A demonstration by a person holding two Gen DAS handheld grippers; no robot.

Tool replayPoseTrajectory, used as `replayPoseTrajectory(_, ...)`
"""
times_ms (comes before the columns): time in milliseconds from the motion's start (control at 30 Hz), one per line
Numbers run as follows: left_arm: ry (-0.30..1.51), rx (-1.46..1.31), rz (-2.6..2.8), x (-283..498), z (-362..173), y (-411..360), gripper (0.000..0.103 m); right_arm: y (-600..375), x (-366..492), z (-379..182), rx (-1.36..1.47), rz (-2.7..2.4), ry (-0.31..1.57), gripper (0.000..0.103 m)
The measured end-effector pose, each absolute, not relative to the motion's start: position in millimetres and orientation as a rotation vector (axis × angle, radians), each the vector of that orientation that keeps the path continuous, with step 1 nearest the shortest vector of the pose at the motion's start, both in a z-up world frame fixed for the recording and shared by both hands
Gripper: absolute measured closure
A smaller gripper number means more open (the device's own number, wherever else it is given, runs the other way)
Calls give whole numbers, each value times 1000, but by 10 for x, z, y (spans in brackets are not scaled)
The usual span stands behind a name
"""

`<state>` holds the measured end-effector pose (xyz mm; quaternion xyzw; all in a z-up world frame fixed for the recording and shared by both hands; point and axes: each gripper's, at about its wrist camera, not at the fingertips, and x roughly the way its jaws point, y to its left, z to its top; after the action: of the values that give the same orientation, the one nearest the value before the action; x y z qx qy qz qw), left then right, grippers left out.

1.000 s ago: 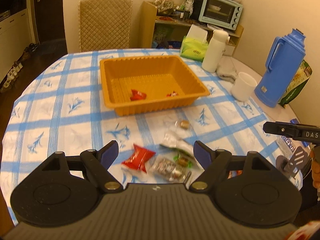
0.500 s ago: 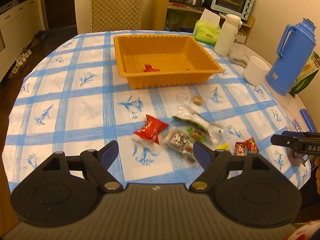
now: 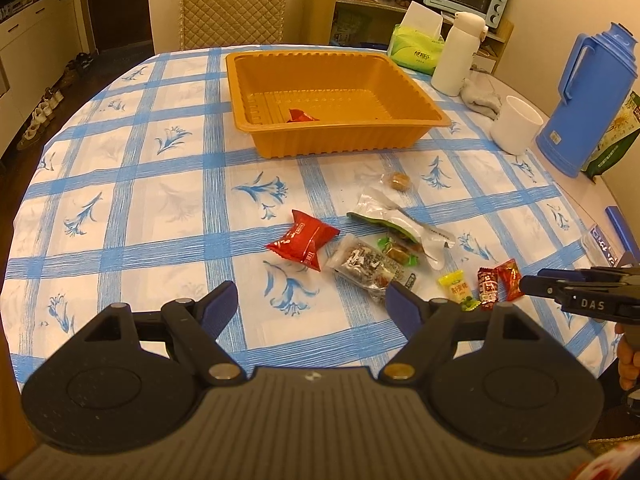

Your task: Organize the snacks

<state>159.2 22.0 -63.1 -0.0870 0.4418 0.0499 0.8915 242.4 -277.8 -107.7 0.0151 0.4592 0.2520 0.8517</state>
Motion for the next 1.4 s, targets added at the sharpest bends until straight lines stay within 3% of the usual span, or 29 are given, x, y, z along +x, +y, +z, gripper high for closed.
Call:
replayPoseTrajectory(867,976,-192,65,1823,-878,44,28,-2624,2582,-1359,-55,471,975,80)
replayPoseTrajectory(1400,1048,-248,60,2220,-1179,-298,31,-2803,2712,-1174,10,470,944,80)
